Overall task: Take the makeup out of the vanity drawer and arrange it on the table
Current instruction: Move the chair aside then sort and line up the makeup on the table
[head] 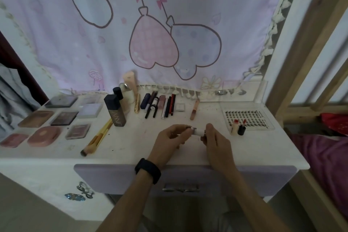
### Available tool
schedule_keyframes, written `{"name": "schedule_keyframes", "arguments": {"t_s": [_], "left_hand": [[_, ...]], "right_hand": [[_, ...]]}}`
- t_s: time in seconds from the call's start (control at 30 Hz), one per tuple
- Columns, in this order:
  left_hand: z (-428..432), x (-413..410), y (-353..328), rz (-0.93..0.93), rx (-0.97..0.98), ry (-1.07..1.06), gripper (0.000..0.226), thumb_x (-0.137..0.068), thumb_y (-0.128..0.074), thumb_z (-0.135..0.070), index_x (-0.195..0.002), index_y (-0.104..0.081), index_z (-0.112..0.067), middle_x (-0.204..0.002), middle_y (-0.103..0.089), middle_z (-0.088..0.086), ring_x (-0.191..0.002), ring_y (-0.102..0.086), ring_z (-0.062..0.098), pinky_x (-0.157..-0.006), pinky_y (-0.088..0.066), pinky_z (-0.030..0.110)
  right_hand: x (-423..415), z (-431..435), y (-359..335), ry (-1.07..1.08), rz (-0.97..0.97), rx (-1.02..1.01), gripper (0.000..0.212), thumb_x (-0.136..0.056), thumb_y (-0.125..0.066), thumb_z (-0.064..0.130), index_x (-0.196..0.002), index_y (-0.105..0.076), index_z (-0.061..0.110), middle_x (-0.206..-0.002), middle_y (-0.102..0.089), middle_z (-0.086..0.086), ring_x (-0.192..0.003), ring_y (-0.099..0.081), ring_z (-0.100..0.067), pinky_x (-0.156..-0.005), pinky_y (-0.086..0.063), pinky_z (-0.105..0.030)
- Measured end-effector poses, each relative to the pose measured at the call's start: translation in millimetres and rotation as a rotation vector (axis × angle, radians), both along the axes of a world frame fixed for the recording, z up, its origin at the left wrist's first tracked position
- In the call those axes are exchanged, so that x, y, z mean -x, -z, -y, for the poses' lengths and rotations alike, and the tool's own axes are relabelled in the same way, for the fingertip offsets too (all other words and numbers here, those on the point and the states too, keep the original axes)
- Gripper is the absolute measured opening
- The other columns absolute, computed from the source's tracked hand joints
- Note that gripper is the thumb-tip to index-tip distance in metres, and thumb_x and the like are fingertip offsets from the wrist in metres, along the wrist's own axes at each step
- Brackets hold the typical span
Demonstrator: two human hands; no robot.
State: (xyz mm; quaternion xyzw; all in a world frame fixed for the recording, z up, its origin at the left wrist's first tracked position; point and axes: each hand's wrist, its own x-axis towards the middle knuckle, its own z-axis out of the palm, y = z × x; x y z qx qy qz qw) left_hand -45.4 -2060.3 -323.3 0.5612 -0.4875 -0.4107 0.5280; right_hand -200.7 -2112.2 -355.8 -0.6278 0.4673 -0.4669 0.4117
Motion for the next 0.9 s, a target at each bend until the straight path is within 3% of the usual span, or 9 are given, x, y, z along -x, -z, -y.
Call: {"name": "schedule_keyframes", "arguments": {"t_s": [0.13,0.27,0.4,0.5,0.67,0.9], "left_hand": [[2.1,4.5,3.0,0.140,-0.025,-0.017,0.012,-0.083,-0.074,-0.040,-0.093,-0.071,-0.046,-0.093,-0.069,-0.029,-0.081,-0.059,-0.010,-0.069,-0.043,0.007],[1.8,4.0,3.2,0.084,0.017,-0.033,0.011,-0.088,-0.071,-0.036,-0.095,-0.068,-0.045,-0.094,-0.067,-0.038,-0.090,-0.059,-0.017,-0.071,-0.041,-0.003],[1.6,-0.7,0.7,-0.034,0.019,-0.026,0.018,-0.096,-0.061,-0.036,-0.111,-0.067,-0.028,-0.101,-0.074,-0.014,-0.094,-0.067,0.000,-0.077,-0.051,0.013],[1.0,-3.3,1.1,-0.068,0.020,-0.054,0.017,-0.096,-0.062,-0.029,-0.112,-0.069,-0.026,-0.097,-0.074,-0.007,-0.091,-0.067,0.004,-0.079,-0.052,0.021],[0.5,0.0,5.0,0.068,0.061,-0.024,0.016,-0.092,-0.068,-0.024,-0.107,-0.075,-0.024,-0.094,-0.071,-0.012,-0.081,-0.061,-0.006,-0.074,-0.047,0.008],[1.3,2.8,7.5,0.132,0.039,-0.069,0.022,-0.095,-0.062,-0.036,-0.097,-0.073,-0.018,-0.076,-0.072,-0.007,-0.069,-0.061,-0.002,-0.067,-0.047,0.013]], "right_hand": [[-1.1,0.7,0.3,-0.033,-0.075,0.013,0.057,-0.095,-0.027,0.062,-0.076,-0.066,0.024,-0.067,-0.067,0.005,-0.070,-0.064,-0.005,-0.065,-0.048,-0.025],[-2.6,-3.1,1.5,-0.086,-0.247,0.098,0.063,-0.095,-0.018,0.065,-0.069,-0.064,0.031,-0.058,-0.062,0.007,-0.062,-0.061,-0.002,-0.058,-0.043,-0.012],[-2.2,-3.1,-3.0,-0.063,-0.203,0.147,0.042,-0.095,-0.032,0.061,-0.082,-0.062,0.034,-0.064,-0.063,0.009,-0.061,-0.060,-0.001,-0.058,-0.043,-0.009],[1.6,-0.2,-6.7,-0.031,-0.082,0.100,0.050,-0.099,-0.033,0.060,-0.081,-0.061,0.023,-0.067,-0.063,0.011,-0.055,-0.056,-0.002,-0.054,-0.042,-0.011],[2.2,-0.3,-7.7,-0.074,-0.182,0.077,0.058,-0.101,-0.034,0.061,-0.063,-0.059,0.025,-0.059,-0.060,0.008,-0.049,-0.048,-0.002,-0.051,-0.038,-0.012],[3.7,-2.9,-6.4,-0.166,-0.178,0.067,0.029,-0.104,-0.048,0.025,-0.076,-0.055,0.025,-0.064,-0.056,0.007,-0.055,-0.046,-0.005,-0.052,-0.035,-0.019]]}}
